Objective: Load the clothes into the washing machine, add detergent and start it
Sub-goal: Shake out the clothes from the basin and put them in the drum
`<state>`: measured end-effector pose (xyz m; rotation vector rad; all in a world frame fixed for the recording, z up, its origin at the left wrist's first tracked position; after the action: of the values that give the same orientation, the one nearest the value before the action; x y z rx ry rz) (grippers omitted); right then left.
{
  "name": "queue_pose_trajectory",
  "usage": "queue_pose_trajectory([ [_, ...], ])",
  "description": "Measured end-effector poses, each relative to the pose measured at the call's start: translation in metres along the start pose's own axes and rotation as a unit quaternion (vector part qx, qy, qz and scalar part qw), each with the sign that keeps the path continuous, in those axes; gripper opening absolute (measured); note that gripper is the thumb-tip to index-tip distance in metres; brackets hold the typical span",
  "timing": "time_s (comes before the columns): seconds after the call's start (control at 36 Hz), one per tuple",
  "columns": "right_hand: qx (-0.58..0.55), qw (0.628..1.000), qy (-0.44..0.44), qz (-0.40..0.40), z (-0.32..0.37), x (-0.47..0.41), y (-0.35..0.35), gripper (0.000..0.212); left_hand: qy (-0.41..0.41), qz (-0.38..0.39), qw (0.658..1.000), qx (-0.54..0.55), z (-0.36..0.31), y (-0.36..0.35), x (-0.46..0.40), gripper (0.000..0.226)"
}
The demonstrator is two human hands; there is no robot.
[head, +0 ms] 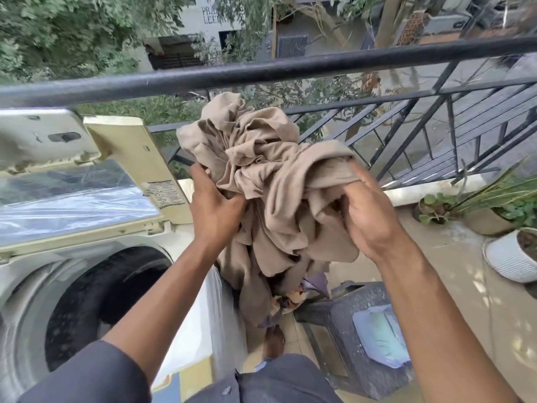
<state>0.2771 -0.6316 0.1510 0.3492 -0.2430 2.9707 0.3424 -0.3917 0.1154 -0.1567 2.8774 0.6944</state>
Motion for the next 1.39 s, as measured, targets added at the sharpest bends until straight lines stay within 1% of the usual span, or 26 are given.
queue_pose_trajectory([
  [0.06, 0.006, 0.999, -0.003, 0.034, -0.003, -0.002, -0.019, 0.034, -0.005, 0.01, 1.0, 0.029, 0.001, -0.003, 0.0, 0.059],
  [0.14, 0.02, 0.998, 0.0, 0.051, -0.007, -0.005, -0.037, 0.032, -0.004, 0.033, 0.994, 0.103, -0.003, -0.007, 0.003, 0.062],
  [0.22, 0.084, 0.994, 0.025, 0.064, -0.007, -0.006, -0.052, 0.026, 0.022, 0.068, 0.984, 0.163, -0.001, -0.011, 0.006, 0.066],
  [0.28, 0.111, 0.991, 0.035, 0.062, -0.01, -0.008, -0.055, 0.03, 0.056, 0.091, 0.97, 0.218, 0.005, -0.015, 0.007, 0.083],
  [0.33, 0.11, 0.991, 0.032, 0.068, -0.012, -0.011, -0.056, 0.033, 0.083, 0.119, 0.956, 0.255, 0.014, -0.021, 0.009, 0.103],
  [0.39, 0.101, 0.992, 0.034, 0.073, -0.012, -0.013, -0.055, 0.035, 0.095, 0.151, 0.937, 0.301, 0.017, -0.027, 0.012, 0.112],
  [0.47, 0.101, 0.991, 0.035, 0.075, -0.01, -0.015, -0.05, 0.041, 0.106, 0.188, 0.903, 0.372, 0.016, -0.034, 0.017, 0.113],
  [0.56, 0.042, 0.992, 0.013, 0.115, -0.01, -0.014, -0.049, 0.04, 0.114, 0.235, 0.906, 0.333, 0.005, -0.036, 0.018, 0.118],
  [0.58, 0.021, 0.991, 0.007, 0.128, -0.01, -0.012, -0.05, 0.039, 0.114, 0.244, 0.91, 0.315, 0.002, -0.036, 0.017, 0.112],
  [0.67, -0.023, 0.989, -0.008, 0.149, -0.009, -0.009, -0.053, 0.038, 0.092, 0.239, 0.929, 0.268, 0.001, -0.039, 0.013, 0.066],
  [0.69, -0.028, 0.988, -0.011, 0.152, -0.009, -0.007, -0.053, 0.039, 0.087, 0.235, 0.933, 0.257, -0.001, -0.04, 0.013, 0.06],
  [0.72, -0.033, 0.987, -0.012, 0.155, -0.01, -0.006, -0.053, 0.04, 0.087, 0.231, 0.932, 0.266, -0.005, -0.041, 0.013, 0.06],
  [0.78, -0.042, 0.985, -0.017, 0.164, -0.011, -0.004, -0.055, 0.041, 0.07, 0.216, 0.942, 0.249, -0.005, -0.038, 0.013, 0.068],
  [0.81, -0.043, 0.985, -0.018, 0.166, -0.012, -0.004, -0.056, 0.041, 0.051, 0.228, 0.944, 0.232, -0.01, -0.037, 0.014, 0.082],
  [0.86, -0.038, 0.985, -0.015, 0.166, -0.016, -0.004, -0.059, 0.041, 0.042, 0.272, 0.929, 0.248, -0.017, -0.041, 0.017, 0.12],
  [0.89, -0.033, 0.985, -0.015, 0.166, -0.017, -0.003, -0.062, 0.041, 0.023, 0.292, 0.923, 0.249, -0.024, -0.043, 0.017, 0.132],
  [0.92, -0.028, 0.985, -0.014, 0.167, -0.017, -0.002, -0.066, 0.044, 0.0, 0.304, 0.925, 0.227, -0.031, -0.045, 0.016, 0.134],
  [0.94, -0.025, 0.985, -0.016, 0.172, -0.017, -0.001, -0.07, 0.049, -0.022, 0.306, 0.932, 0.195, -0.037, -0.045, 0.015, 0.128],
  [1.03, -0.04, 0.982, -0.012, 0.186, -0.012, 0.002, -0.081, 0.066, -0.049, 0.245, 0.957, 0.15, -0.032, -0.048, 0.008, 0.086],
  [1.06, -0.047, 0.981, -0.011, 0.188, -0.011, 0.003, -0.083, 0.069, -0.034, 0.211, 0.965, 0.149, -0.024, -0.047, 0.006, 0.076],
  [1.08, -0.05, 0.981, -0.008, 0.189, -0.01, 0.003, -0.083, 0.071, -0.014, 0.177, 0.973, 0.151, -0.014, -0.046, 0.004, 0.073],
  [1.17, -0.053, 0.983, 0.001, 0.178, -0.009, 0.0, -0.075, 0.072, 0.039, 0.096, 0.989, 0.108, 0.011, -0.038, -0.003, 0.083],
  [1.22, -0.075, 0.982, -0.006, 0.174, -0.009, -0.002, -0.064, 0.073, 0.056, 0.074, 0.993, 0.077, 0.021, -0.034, -0.006, 0.093],
  [1.28, -0.083, 0.983, -0.016, 0.163, -0.01, -0.004, -0.054, 0.066, 0.058, 0.06, 0.994, 0.065, 0.024, -0.032, -0.008, 0.091],
  [1.33, -0.053, 0.994, -0.006, 0.094, -0.012, -0.009, -0.037, 0.049, 0.053, 0.049, 0.995, 0.061, 0.021, -0.03, -0.008, 0.088],
  [1.39, -0.002, 1.0, 0.016, -0.026, -0.021, -0.015, -0.008, 0.036, 0.045, 0.036, 0.996, 0.061, 0.015, -0.027, -0.01, 0.085],
])
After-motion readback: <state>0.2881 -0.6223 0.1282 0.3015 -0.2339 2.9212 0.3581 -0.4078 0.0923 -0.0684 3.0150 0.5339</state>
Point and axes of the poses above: each hand's wrist, its own x-axis away from the middle knuckle, its own y-axis out of the back of the hand, z = x × y, the point moved 9 cm from there along -x, towards the middle knuckle, and after that the axes turned 9 degrees about -y, right-handed, at the moved point
